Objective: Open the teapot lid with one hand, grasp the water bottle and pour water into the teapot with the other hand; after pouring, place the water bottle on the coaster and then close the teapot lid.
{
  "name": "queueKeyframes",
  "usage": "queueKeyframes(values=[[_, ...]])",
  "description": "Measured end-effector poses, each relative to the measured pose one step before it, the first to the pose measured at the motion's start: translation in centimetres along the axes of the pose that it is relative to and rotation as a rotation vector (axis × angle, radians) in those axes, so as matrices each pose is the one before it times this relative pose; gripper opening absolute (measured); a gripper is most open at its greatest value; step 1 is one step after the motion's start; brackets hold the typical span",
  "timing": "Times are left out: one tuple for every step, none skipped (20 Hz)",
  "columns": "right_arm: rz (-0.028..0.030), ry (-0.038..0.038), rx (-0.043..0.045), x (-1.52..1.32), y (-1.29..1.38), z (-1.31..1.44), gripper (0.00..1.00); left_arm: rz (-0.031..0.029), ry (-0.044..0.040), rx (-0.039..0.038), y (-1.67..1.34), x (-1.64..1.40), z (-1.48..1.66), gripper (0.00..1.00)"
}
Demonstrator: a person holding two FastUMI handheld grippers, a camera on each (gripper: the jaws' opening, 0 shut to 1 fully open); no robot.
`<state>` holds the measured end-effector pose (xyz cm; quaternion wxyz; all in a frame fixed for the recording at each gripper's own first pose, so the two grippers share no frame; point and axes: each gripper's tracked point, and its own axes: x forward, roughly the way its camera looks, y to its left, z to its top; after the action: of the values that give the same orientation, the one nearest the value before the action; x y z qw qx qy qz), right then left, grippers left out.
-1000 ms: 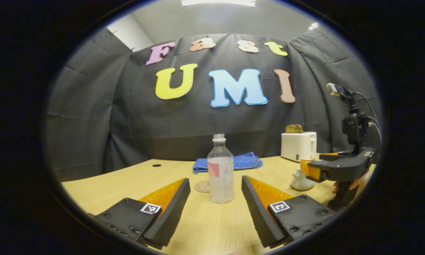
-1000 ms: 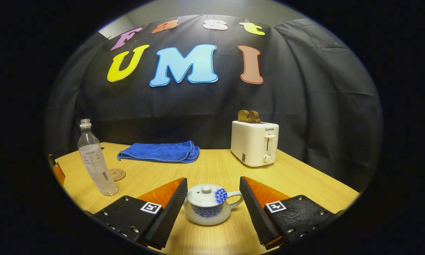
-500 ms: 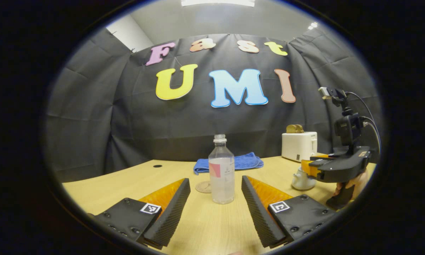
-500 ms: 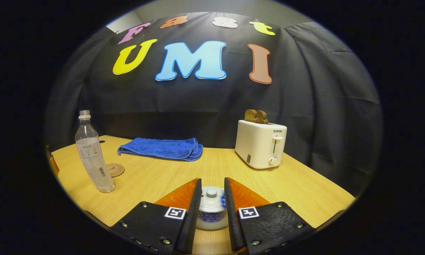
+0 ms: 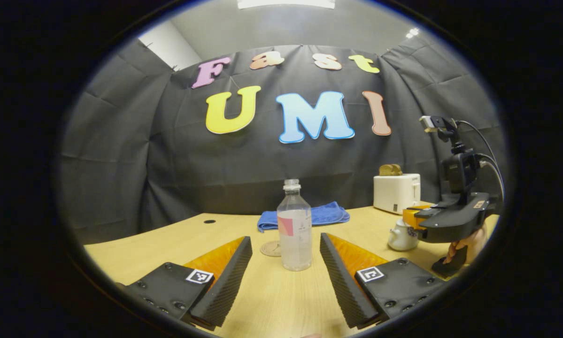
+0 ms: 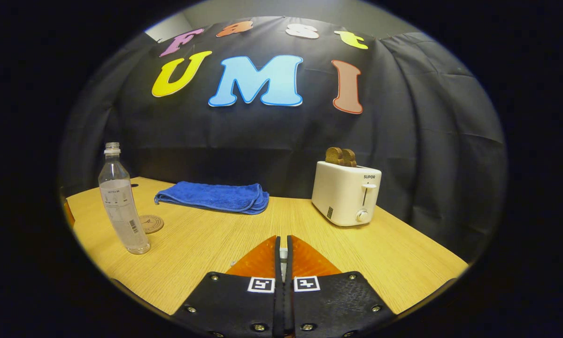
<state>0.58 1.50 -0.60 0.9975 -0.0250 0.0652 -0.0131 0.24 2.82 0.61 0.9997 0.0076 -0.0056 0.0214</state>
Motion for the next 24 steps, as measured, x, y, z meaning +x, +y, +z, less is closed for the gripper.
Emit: queueKeyframes(values=[[0.00197,-0.0046,0.00823,-0.077,-0.05,0.055,0.01,-0.00114,0.00021,0.00001,-0.037,0.07,0.037,1.0],[0.00112,-0.00527,0.00475,0.015,-0.027,0.261,0.01,-0.00101,-0.00084,0.0,-0.092,0.135,-0.012,1.0],[-0.00108,-0.01287,0.00173,-0.151,-0.07,0.42,0.01,-0.00117,-0.00213,0.00033,-0.023,0.065,0.099,1.0],[-0.00255,-0.01611,-0.00597,-0.222,-0.054,0.551,0.01,-0.0039,-0.00347,-0.00076,-0.13,0.1,0.033,1.0],[-0.0011,-0.01817,-0.00619,-0.184,-0.088,0.617,0.0,-0.00607,-0.00302,-0.00197,-0.202,0.209,0.146,1.0],[0.00255,-0.01409,-0.00088,-0.319,0.103,0.472,0.0,-0.00432,-0.00543,-0.00418,-0.164,0.208,0.054,1.0],[0.00638,-0.00673,0.00075,-0.292,0.181,0.337,0.0,-0.00235,-0.00434,-0.0078,-0.111,0.244,0.151,1.0],[0.01032,-0.00636,0.00332,-0.438,0.169,0.335,0.0,-0.01026,-0.00213,-0.01064,-0.312,0.306,-0.091,1.0],[0.00861,-0.00726,0.00411,-0.482,0.18,0.417,0.01,-0.0138,0.00342,-0.01565,-0.349,0.46,-0.169,1.0],[0.00524,-0.01073,0.00316,-0.536,0.047,0.503,0.01,-0.00734,0.00848,-0.01205,-0.127,0.367,-0.32,1.0],[0.00124,-0.00956,-0.00088,-0.467,-0.084,0.432,0.01,-0.00088,0.00974,-0.00772,0.023,0.504,-0.308,1.0],[0.00313,-0.01314,-0.00341,-0.609,0.004,0.46,0.0,0.00507,0.00804,-0.005,0.238,0.534,-0.236,1.0],[0.00618,-0.01389,0.00132,-0.588,0.066,0.512,0.0,0.00578,0.0101,-0.00623,0.242,0.592,-0.305,1.0],[0.00917,-0.01056,0.00356,-0.501,0.242,0.273,0.01,0.01064,0.01156,-0.01237,0.307,0.59,-0.242,1.0],[0.00892,-0.00702,-0.00115,-0.368,0.241,0.265,0.0,0.00053,0.00832,-0.02128,0.169,0.668,-0.156,1.0],[0.00457,-0.00491,-0.0066,-0.342,0.075,0.146,0.01,-0.0048,0.00968,-0.01779,0.005,0.604,-0.219,1.0],[0.00583,-0.0021,-0.00357,-0.192,0.09,0.089,0.01,0.00023,0.0111,-0.00685,0.115,0.743,-0.189,0.99],[0.00908,0.00045,0.00125,-0.176,0.272,-0.057,0.0,0.00126,0.0105,0.0025,0.127,0.554,-0.226,0.99],[0.00749,0.00342,0.00346,-0.019,0.113,-0.061,0.0,0.00477,0.00972,0.01255,0.18,0.606,-0.198,0.99],[0.00522,0.00189,0.00216,-0.16,0.069,-0.085,0.0,0.00569,0.00129,0.01184,0.201,0.521,0.078,0.99],[0.00224,0.00034,0.00087,-0.093,0.025,-0.053,0.01,-0.00296,-0.00052,0.00841,-0.114,0.347,0.07,0.99],[0.00435,0.00131,0.00342,-0.091,-0.006,-0.064,0.0,-0.00777,-0.00436,0.01673,-0.347,0.348,0.165,0.99],[0.00182,0.00025,0.00341,-0.042,0.004,-0.069,0.0,-0.0034,-0.00817,0.01418,-0.216,0.334,0.27,0.99],[0.00029,0.00021,0.00197,0.035,-0.115,0.006,0.0,-0.00146,-0.00798,0.01646,-0.177,0.305,0.348,0.99]])
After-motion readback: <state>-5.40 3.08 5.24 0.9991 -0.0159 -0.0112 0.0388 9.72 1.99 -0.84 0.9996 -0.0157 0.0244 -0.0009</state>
